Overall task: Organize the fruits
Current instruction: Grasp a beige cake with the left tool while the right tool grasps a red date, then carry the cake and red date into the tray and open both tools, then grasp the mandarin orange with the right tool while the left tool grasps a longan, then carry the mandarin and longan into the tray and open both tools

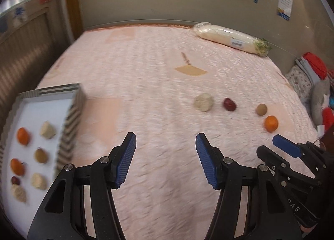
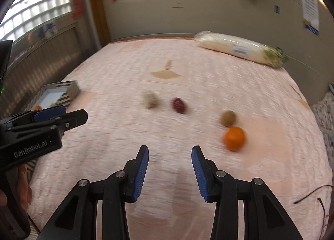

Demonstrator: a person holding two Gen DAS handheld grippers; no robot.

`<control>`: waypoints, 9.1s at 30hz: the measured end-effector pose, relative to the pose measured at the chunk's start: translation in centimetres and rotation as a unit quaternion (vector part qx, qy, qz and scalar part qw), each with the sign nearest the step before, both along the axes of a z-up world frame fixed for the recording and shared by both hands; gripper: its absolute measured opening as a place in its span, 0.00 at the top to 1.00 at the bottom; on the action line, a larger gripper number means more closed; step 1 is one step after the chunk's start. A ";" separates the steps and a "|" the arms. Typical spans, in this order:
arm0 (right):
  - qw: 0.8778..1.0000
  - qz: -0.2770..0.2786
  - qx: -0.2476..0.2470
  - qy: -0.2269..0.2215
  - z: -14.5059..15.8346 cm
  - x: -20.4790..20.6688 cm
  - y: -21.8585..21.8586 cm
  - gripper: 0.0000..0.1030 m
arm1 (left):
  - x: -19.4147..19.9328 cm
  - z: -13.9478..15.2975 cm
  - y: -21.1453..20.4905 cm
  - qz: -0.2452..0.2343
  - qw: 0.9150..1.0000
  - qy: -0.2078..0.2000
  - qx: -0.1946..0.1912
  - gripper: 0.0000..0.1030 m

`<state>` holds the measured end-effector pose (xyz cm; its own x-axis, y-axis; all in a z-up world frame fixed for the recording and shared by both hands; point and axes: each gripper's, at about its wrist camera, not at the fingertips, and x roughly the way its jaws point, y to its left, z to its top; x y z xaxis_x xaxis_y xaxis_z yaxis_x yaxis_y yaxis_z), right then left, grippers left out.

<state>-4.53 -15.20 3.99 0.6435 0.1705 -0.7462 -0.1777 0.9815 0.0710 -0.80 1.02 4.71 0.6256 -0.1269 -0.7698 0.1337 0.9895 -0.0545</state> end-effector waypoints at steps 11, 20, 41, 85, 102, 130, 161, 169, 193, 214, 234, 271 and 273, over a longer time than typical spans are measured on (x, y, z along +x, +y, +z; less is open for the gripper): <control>0.999 -0.028 0.025 -0.008 0.1 0.7 -4.6 0.59 | 6.5 -1.7 -3.3 0.003 0.998 0.042 -0.046 0.42; 1.000 -0.011 0.025 -0.011 0.3 2.3 -4.7 0.58 | 9.7 -2.6 -5.1 0.007 0.996 0.069 -0.057 0.42; 0.997 0.070 -0.028 -0.001 -2.0 9.8 0.5 0.58 | 6.8 -1.7 -0.7 0.034 0.993 0.066 -0.089 0.71; 0.978 0.202 0.020 -0.040 2.5 -0.9 20.5 0.79 | -7.3 2.5 17.6 0.164 0.985 -0.044 0.010 0.71; 0.964 0.265 -0.008 -0.028 1.5 -1.7 27.2 0.79 | -7.3 1.3 23.0 0.196 0.980 -0.016 -0.022 0.71; 0.958 0.283 -0.039 0.011 -1.3 1.3 30.8 0.79 | -5.0 -0.4 23.8 0.200 0.980 0.006 -0.015 0.71; 0.967 0.252 -0.006 -0.034 1.6 -0.7 26.3 0.64 | -6.7 2.5 20.6 0.195 0.979 -0.056 0.020 0.43; 0.977 0.209 -0.001 -0.039 2.1 -0.7 21.7 0.62 | -6.4 2.9 16.5 0.160 0.985 -0.062 0.020 0.43; 0.995 -0.094 -0.040 -0.005 -0.4 1.5 -5.7 0.52 | -0.3 0.9 -2.1 -0.019 1.000 0.002 -0.015 0.43; 0.993 -0.116 0.030 -0.015 -1.3 2.9 -13.3 0.71 | 7.2 -1.7 -16.3 -0.133 0.987 0.081 -0.041 0.43; 0.995 -0.086 0.050 -0.028 0.0 2.0 -10.0 0.71 | 5.5 -1.6 -11.5 -0.104 0.990 0.083 -0.038 0.76; 0.991 0.127 0.016 -0.024 0.8 -1.2 15.5 0.71 | -6.3 1.6 12.3 0.110 0.993 -0.025 0.015 0.76; 0.990 0.135 0.015 -0.024 0.8 -1.2 16.3 0.71 | -6.6 1.6 13.2 0.119 0.992 -0.026 0.017 0.76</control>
